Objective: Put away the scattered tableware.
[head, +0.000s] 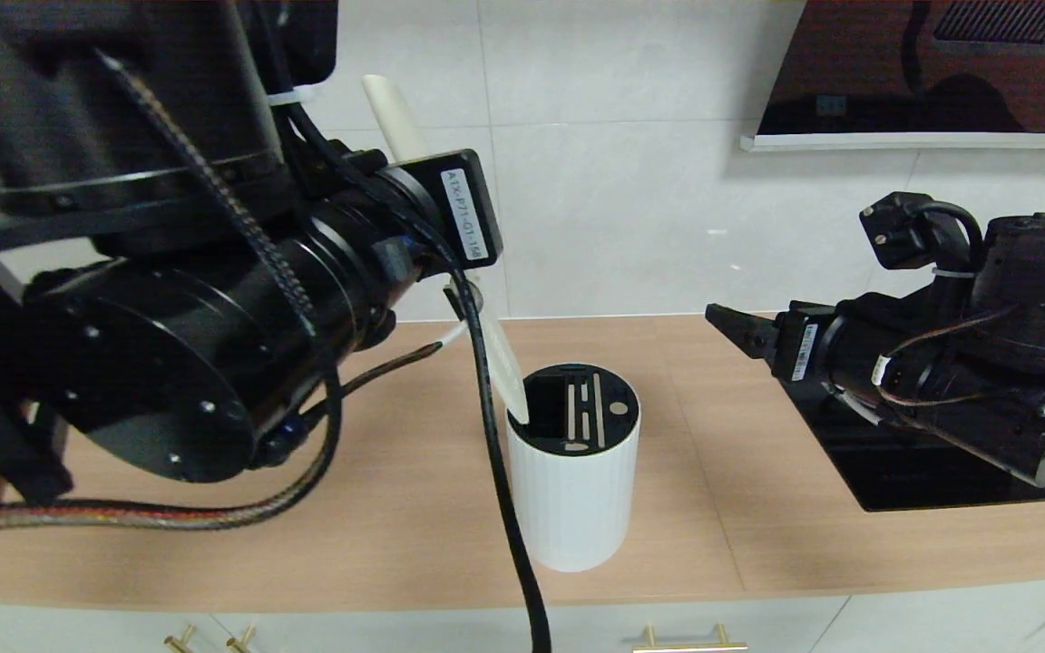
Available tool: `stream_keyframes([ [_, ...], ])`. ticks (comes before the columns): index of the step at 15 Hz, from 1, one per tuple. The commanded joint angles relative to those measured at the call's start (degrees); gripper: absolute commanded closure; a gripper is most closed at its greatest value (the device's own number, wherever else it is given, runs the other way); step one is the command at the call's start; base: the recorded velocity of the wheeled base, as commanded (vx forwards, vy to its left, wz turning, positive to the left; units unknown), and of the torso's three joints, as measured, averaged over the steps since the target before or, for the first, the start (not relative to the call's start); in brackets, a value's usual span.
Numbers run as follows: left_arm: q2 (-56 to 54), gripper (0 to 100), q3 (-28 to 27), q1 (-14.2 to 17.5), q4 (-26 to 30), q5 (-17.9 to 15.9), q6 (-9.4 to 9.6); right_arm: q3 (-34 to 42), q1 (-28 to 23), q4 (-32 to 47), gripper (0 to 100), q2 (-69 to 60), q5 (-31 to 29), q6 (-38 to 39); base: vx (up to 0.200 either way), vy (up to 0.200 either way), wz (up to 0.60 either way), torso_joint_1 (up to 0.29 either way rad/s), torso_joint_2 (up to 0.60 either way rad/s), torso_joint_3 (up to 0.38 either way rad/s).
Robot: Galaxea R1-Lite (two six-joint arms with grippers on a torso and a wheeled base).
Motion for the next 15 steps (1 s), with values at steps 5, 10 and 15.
stream_keyframes([
  [5,6.8,100,4.6,-2.5,-14.2,2.0,5.42,0.4,0.2,-0.2,0,1.5,0.0,-0.1,0.000,0.000,0.00,0.000,0.00,0.000],
  [10,11.9,100,5.6,-2.5,-21.5,2.0,7.70,0.7,0.3,-0.2,0,1.7,0.0,-0.2,0.000,0.000,0.00,0.000,0.00,0.000],
  [15,14.2,100,5.6,-1.8,-24.5,1.9,8.14,0.7,0.3,-0.3,0,1.9,0.0,-0.2,0.000,0.000,0.00,0.000,0.00,0.000],
])
